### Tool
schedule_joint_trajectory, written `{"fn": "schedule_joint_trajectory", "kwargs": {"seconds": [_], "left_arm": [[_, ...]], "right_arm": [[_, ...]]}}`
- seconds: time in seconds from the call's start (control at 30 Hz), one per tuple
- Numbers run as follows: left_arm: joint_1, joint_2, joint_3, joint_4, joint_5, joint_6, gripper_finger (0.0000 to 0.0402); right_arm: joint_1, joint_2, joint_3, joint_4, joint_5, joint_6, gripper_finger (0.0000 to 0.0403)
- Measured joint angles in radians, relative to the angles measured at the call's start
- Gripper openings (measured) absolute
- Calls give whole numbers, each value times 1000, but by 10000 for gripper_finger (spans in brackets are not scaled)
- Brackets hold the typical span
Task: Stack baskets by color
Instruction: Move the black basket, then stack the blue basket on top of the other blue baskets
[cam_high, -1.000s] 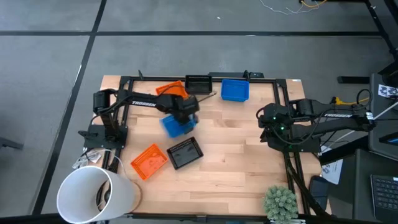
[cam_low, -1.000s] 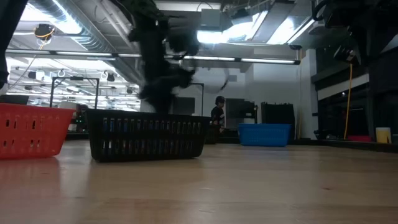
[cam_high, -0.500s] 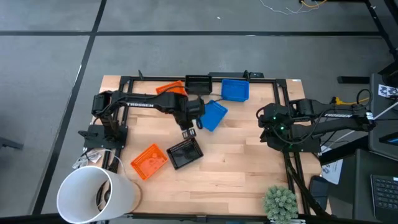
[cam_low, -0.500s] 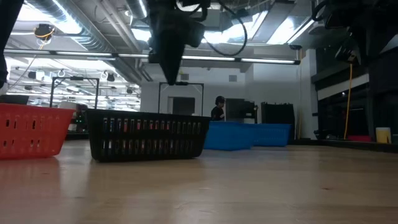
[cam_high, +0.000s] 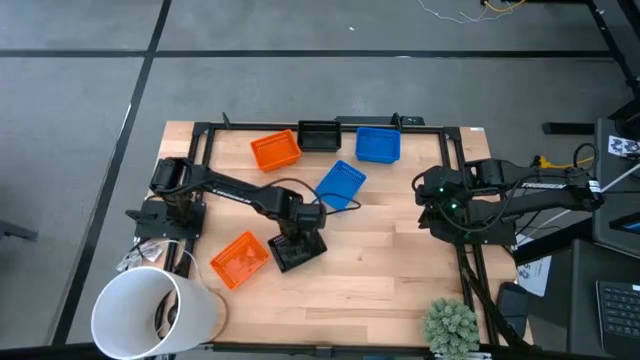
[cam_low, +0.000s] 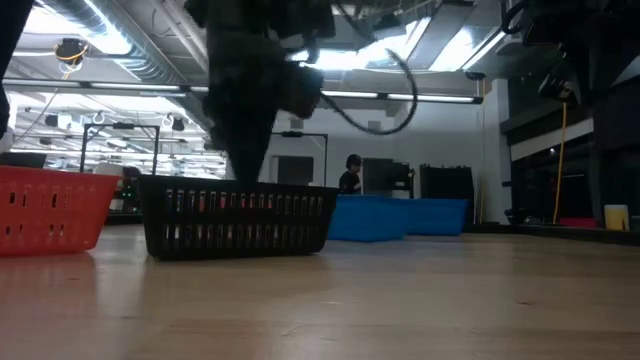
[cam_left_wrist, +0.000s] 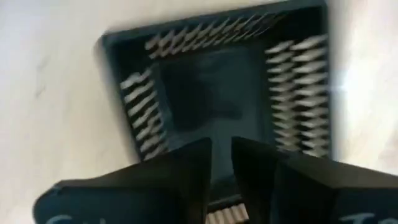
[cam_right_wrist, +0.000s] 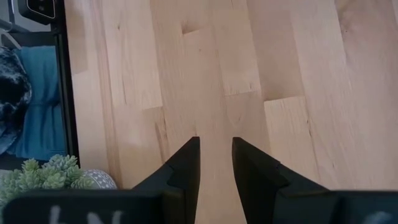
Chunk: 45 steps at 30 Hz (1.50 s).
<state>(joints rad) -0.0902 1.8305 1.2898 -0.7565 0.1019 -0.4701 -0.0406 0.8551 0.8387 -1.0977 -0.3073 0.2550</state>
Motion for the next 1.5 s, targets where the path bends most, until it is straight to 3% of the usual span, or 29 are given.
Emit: {"fn": "schedule_joint_trajectory", "kwargs": {"seconds": [0.2, 0.5, 0.6, 0.73, 0.83, 0.93, 1.07, 1.13, 1.27, 1.4, 1.5], "left_arm": [[39, 64, -28, 30, -122, 57, 55], [201, 119, -25, 203, -289, 254, 55], [247, 105, 11, 188, -338, 301, 55], [282, 104, 87, 190, -329, 327, 55], [270, 104, 148, 185, -306, 349, 55], [247, 105, 222, 77, -303, 351, 55], [228, 104, 285, 47, -424, 409, 55], [229, 104, 289, 50, -430, 455, 55], [224, 103, 294, 38, -428, 474, 55], [193, 51, 331, -91, -428, 476, 55], [162, -13, 341, -250, -457, 444, 55]], "right_arm": [[0, 0, 0, -1, 0, 3, 92], [0, 0, 0, -1, 0, 12, 92], [0, 0, 0, -1, 0, 29, 92], [0, 0, 0, -1, 0, 29, 92], [0, 0, 0, -1, 0, 28, 92], [0, 0, 0, -1, 0, 27, 92], [0, 0, 0, -1, 1, 20, 92], [0, 0, 0, 12, 4, -25, 92], [0, 9, 0, 215, 101, -115, 92], [0, 46, 1, 483, 224, -199, 92], [-12, 115, 3, 582, 300, -262, 92]]}}
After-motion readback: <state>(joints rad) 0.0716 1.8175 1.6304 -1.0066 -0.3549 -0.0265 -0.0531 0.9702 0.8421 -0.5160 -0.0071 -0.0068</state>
